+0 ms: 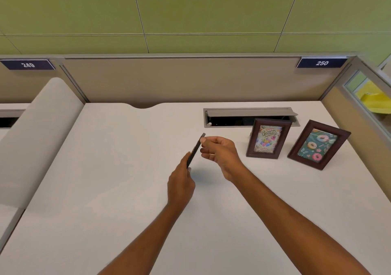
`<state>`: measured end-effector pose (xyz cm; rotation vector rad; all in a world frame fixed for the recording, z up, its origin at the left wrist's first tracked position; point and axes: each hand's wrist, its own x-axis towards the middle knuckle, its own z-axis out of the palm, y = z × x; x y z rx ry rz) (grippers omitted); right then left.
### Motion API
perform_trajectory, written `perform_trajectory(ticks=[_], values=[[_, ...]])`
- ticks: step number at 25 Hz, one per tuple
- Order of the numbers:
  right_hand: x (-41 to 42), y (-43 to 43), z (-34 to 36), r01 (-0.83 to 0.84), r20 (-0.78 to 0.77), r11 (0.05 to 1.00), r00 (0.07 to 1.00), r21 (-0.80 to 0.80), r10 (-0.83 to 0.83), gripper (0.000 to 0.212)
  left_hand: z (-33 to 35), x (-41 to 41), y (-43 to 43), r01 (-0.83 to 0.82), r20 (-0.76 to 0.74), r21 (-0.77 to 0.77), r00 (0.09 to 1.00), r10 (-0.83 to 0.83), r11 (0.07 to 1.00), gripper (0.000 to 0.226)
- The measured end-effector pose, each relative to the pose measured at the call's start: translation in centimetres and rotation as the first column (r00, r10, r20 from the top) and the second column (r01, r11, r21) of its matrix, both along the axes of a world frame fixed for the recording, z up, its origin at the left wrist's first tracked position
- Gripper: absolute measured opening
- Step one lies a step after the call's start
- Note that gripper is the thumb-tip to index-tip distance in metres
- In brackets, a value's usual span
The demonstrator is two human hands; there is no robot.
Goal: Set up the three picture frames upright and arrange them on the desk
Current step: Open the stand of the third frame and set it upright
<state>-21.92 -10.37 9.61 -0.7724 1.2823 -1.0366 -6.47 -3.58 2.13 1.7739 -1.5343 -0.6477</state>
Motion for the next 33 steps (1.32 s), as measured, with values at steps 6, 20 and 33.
perform_trajectory(ticks=[6,20,33], values=[[-1.7,-0.3,-0.1,0.039,-0.174,0.999,0.984,-0.026,-0.043,0.015,2.6,0.4,-1.3,-0.01,-0.426,0.121,0.903,0.061,0.993,0.036],[-5.9,1.0,-2.3,-0.077,-0.163,0.994,0.983,0.08,0.089,0.026,3.1,-1.2,-2.1,0.165,-0.765,0.298,0.631,0.132,0.94,0.035],[-8.9,-1.0,-3.1,-0.061,-0.222,0.998,0.973,-0.007,0.058,0.015,2.8,-3.8,-6.8,0.228,-0.724,0.355,0.68,0.113,0.907,0.035]])
